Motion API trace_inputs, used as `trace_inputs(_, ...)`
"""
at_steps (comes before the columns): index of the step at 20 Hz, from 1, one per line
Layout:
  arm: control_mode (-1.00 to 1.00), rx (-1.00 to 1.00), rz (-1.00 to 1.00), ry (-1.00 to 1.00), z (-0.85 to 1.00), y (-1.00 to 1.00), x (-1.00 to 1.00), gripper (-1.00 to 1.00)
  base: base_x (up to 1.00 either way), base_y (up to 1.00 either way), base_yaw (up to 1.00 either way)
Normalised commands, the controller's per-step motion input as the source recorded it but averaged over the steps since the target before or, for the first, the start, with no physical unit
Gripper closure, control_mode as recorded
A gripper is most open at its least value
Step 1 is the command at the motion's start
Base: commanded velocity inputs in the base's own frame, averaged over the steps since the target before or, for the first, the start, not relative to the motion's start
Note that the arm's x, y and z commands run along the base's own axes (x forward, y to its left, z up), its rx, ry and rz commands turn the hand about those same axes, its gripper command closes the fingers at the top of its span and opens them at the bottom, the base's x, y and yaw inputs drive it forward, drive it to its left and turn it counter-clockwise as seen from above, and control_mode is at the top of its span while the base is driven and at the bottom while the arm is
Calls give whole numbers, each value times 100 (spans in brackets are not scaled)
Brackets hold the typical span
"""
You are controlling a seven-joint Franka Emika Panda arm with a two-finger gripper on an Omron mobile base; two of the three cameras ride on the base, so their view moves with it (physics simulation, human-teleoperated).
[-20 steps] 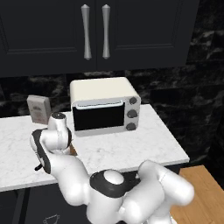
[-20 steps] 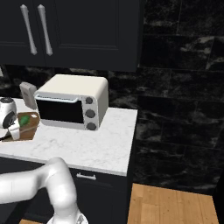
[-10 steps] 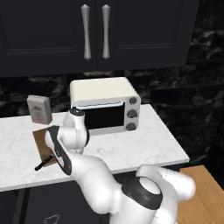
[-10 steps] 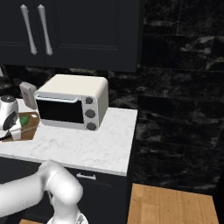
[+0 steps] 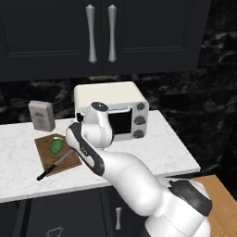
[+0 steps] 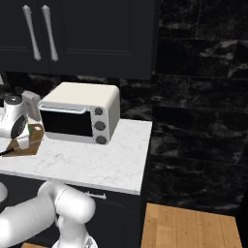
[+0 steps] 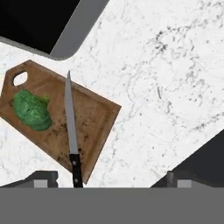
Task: Place the appropriate cutting tool for cutting the broccoli skin on the cutting board.
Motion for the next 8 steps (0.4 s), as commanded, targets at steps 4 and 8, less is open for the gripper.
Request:
trace_inputs(4,-100,0,-10,-6,36,-63,0,-100,0,0,0)
trace_inputs(8,-100,4,-12,-6,14,-73,0,-100,0,0,0)
